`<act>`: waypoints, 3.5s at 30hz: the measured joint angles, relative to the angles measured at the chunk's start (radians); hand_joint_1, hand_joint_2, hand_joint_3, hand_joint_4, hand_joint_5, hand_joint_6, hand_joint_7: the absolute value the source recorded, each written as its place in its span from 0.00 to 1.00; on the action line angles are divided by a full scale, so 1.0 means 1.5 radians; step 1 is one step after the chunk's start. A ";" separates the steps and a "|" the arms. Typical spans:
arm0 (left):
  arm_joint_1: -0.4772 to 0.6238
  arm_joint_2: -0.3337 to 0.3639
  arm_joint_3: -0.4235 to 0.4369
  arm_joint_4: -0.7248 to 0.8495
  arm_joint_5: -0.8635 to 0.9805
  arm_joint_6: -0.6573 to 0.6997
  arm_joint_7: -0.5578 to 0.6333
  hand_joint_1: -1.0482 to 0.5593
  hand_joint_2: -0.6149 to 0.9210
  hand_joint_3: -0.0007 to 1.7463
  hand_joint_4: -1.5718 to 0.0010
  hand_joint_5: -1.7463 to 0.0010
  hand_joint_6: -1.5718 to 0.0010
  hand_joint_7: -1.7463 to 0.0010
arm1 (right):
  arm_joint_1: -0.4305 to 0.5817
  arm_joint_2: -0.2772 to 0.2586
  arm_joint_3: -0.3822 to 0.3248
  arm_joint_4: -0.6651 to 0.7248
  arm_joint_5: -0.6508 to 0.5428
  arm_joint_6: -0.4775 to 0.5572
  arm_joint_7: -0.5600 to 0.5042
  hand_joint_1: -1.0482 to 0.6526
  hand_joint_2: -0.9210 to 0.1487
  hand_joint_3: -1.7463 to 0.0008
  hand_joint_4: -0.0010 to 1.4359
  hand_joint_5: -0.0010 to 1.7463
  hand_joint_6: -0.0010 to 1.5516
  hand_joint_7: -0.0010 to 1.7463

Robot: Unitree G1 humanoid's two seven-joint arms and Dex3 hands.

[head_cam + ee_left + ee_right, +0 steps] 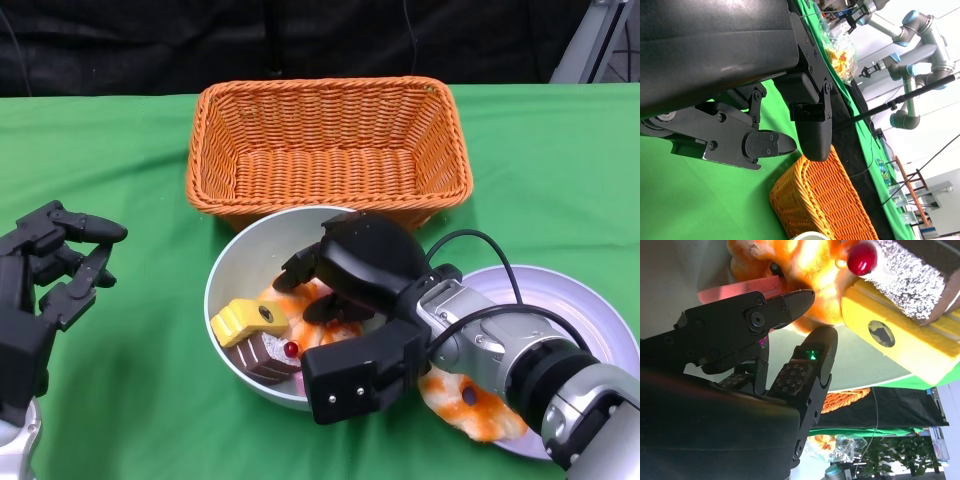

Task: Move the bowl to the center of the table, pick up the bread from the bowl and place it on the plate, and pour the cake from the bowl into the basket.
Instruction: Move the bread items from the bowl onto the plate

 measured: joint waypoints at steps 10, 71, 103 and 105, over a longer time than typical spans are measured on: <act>0.000 0.000 0.000 0.000 0.000 0.000 0.000 0.60 1.00 0.22 0.49 0.23 0.47 0.45 | 0.000 -0.005 -0.014 0.000 0.002 -0.008 -0.017 0.46 0.06 1.00 0.49 0.69 0.76 0.00; 0.008 0.006 0.000 0.003 0.000 0.003 -0.005 0.60 1.00 0.22 0.49 0.24 0.46 0.44 | 0.219 -0.051 -0.160 -0.369 0.219 -0.090 0.317 0.51 0.03 1.00 0.44 0.89 0.79 0.00; 0.004 0.007 -0.001 0.017 0.000 0.008 -0.014 0.59 1.00 0.21 0.49 0.23 0.47 0.44 | 0.306 -0.093 -0.172 -0.590 0.240 0.049 0.470 0.47 0.06 1.00 0.34 0.06 0.31 0.00; 0.002 0.007 -0.001 0.019 0.001 0.008 -0.014 0.59 1.00 0.21 0.49 0.23 0.47 0.44 | 0.307 -0.093 -0.172 -0.594 0.238 0.054 0.471 0.44 0.06 1.00 0.32 0.04 0.28 0.00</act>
